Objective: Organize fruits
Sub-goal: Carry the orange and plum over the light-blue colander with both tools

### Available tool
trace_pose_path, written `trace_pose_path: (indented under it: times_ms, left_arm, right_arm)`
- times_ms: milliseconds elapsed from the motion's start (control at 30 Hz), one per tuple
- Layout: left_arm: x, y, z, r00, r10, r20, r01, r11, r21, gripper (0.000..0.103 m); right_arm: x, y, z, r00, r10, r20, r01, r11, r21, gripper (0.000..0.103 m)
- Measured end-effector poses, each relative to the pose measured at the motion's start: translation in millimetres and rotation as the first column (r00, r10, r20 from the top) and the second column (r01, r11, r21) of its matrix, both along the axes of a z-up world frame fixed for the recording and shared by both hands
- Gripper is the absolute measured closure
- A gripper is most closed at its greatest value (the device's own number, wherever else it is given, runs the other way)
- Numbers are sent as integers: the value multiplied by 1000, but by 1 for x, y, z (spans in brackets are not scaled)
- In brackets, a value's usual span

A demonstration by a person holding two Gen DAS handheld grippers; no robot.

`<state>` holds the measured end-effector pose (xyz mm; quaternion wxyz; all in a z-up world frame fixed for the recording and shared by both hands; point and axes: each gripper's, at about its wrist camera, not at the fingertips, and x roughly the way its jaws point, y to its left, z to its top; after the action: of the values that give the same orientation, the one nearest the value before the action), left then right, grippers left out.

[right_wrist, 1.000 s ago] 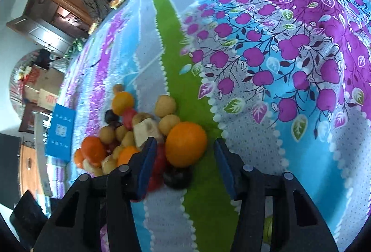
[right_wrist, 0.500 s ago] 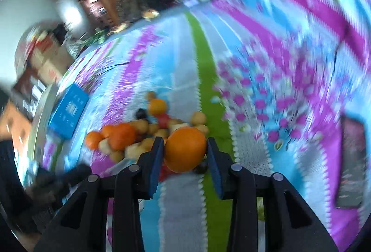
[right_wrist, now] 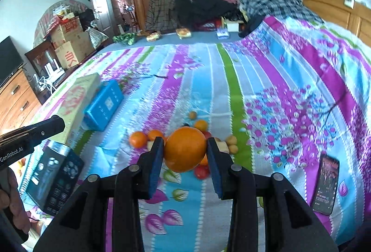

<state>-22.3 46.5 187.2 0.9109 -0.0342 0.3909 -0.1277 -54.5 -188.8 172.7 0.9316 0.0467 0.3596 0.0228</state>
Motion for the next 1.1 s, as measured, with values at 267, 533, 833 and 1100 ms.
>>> trace_pose_path:
  times_ms: [267,533,833,1100]
  left_arm:
    - [-21,45,34,994,81,73,-81,997,-6,76]
    - [-46,111,51,973,207,98,-207,978,-15,76]
    - [-74,188,63,923,367,113,-368,930,-18,76]
    - [-94,256,62,870,486,87,-485,874,-30,76]
  right_arm:
    - [-4,58,47,994,90,54,-89,996,-16,62]
    - [-2,134,71,975,209,76,-208,978,-14,62]
    - [2,229,89,925,371,85,-372,928,-2,62]
    - [5,312,93,869,492,52,-494,869,29,62]
